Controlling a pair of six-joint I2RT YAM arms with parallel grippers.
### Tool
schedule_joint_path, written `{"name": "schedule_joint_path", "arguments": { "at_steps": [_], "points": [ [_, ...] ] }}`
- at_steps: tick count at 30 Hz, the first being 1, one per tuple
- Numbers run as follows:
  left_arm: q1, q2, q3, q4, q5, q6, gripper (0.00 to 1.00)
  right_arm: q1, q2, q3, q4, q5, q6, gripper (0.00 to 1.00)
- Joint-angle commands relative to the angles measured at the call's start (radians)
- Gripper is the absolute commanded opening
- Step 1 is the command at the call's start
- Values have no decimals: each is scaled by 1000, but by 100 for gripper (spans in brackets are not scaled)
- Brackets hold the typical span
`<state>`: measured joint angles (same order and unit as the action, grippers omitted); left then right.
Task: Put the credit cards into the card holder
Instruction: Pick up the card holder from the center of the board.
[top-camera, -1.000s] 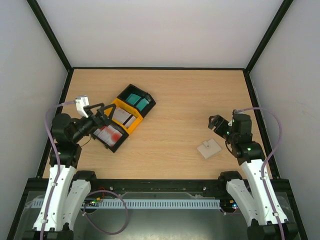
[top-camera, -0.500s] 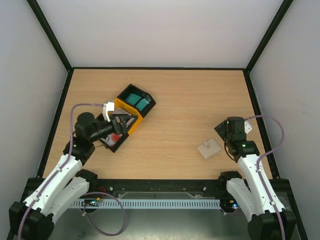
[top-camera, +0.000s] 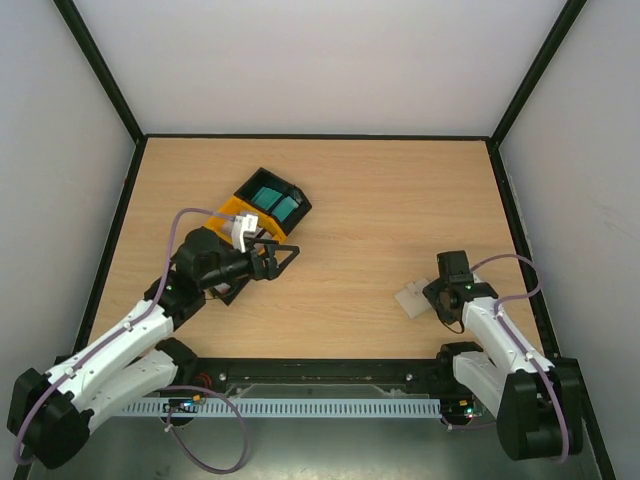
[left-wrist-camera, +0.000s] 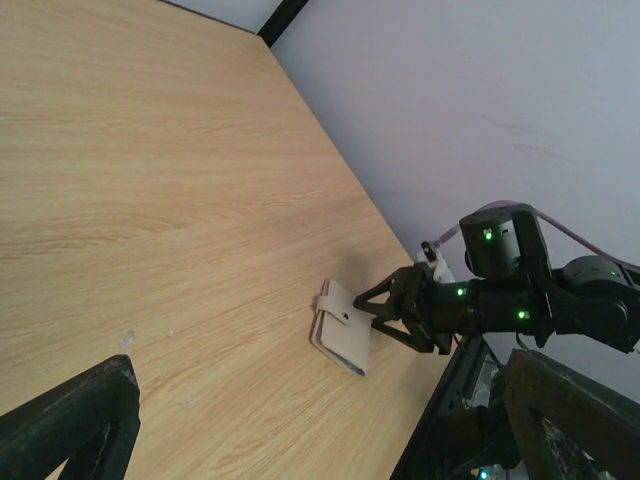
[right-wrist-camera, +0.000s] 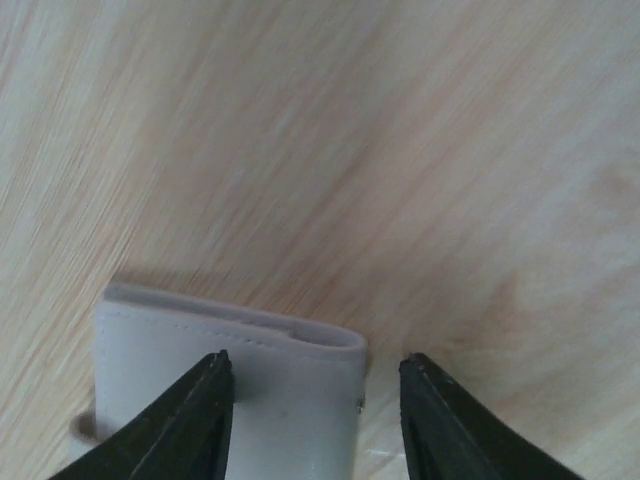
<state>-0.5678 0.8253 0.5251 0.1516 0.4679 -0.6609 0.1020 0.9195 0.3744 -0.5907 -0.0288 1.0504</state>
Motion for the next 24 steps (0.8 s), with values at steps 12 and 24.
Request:
{"name": "schedule_joint_path", "arguments": {
  "at_steps": [12,24],
  "points": [
    [-97,181,11,42,-125,-4,100,125,123,-78,305,-351,11,33],
    [-255,560,35,59,-233,-119,89,328,342,52,557,-264,-89,45]
  ]
}}
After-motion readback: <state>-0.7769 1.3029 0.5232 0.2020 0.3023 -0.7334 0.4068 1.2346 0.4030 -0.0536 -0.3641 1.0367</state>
